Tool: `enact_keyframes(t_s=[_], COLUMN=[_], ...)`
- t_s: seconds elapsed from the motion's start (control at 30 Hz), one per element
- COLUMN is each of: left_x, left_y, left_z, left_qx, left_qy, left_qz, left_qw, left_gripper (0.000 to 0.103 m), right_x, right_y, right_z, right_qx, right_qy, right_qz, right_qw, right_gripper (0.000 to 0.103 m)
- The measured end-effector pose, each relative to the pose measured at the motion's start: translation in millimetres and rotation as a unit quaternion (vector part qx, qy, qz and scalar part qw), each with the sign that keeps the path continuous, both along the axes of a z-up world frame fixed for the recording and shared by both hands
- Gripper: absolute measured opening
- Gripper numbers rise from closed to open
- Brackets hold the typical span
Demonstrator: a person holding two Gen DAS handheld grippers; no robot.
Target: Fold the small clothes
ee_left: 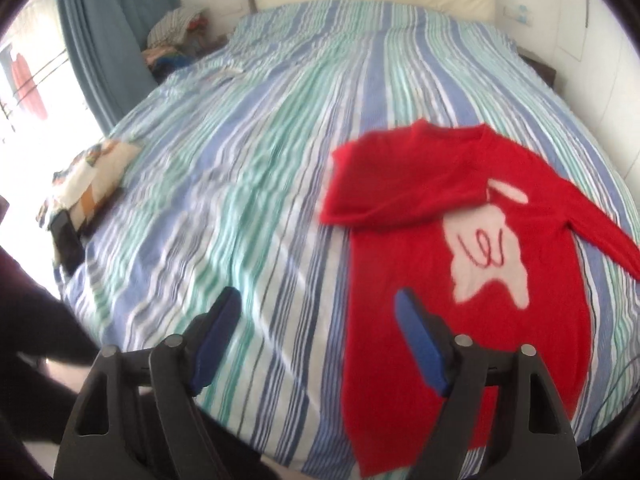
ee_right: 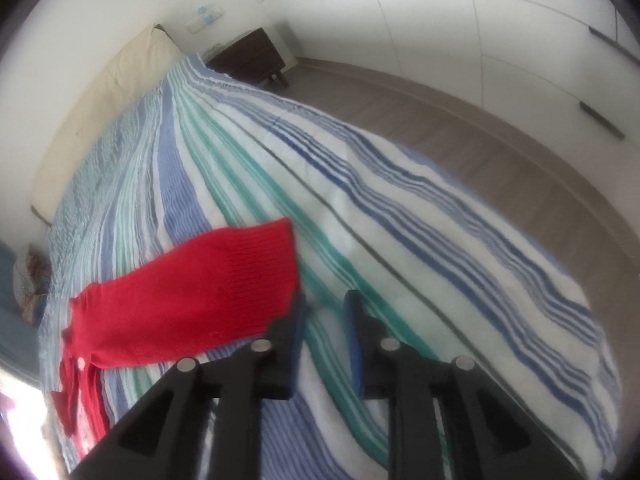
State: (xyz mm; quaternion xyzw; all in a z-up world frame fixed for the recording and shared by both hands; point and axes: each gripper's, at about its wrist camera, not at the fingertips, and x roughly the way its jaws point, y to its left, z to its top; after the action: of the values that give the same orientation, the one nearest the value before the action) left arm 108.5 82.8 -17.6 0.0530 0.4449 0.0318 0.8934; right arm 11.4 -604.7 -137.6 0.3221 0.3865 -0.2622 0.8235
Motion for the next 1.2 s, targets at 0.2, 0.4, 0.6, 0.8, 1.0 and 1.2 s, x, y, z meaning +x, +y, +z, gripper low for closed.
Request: enact_keyframes(t_s=[0.2,0.4,0.6,0.8,1.0,1.2], left_x=[134.2,238.4,251.5,226.5,185.3,129.0], left_y=[-68.8,-123.1,-153.0,-142.0,26.2,224.8], left_z=[-25.3,-95.5,-138.4,-104.6,-8.3,-18.4], left_qx=[-0.077,-0.047,0.007,-0.069,-0.195,-0.194], left_qy=[0.079,0.179,0.203,0.144,0.008,-0.026], left_qz=[-0.176,-0.183,-0.217,-0.229,-0.033,0.236], left_qw=[0.9782,0.9656,0.9547,0.9603,0.9801,0.9518], left_gripper=[0.091,0.080,0.072,0.005,0.005,0.005], right_x=[-34.2,-45.6,-42.3,-27.9,-33.3,-32.1], right_y=[47.9,124.5,169.3,173.4,178.7,193.8], right_z=[45.8,47.9,23.8,15.5,20.7,22.8], right_qx=[-0.057,-0.068,-0.072,-0.091,-0.109,-0.126], right_qy=[-0.047,-0.081,-0.058,-0.040,-0.049,-0.050], right_qz=[0.058,0.132,0.182,0.195,0.197,0.221], right_qw=[0.996,0.986,0.979,0.976,0.973,0.966], right_gripper=[0.047,0.049,0.049,0.049,0.049,0.049])
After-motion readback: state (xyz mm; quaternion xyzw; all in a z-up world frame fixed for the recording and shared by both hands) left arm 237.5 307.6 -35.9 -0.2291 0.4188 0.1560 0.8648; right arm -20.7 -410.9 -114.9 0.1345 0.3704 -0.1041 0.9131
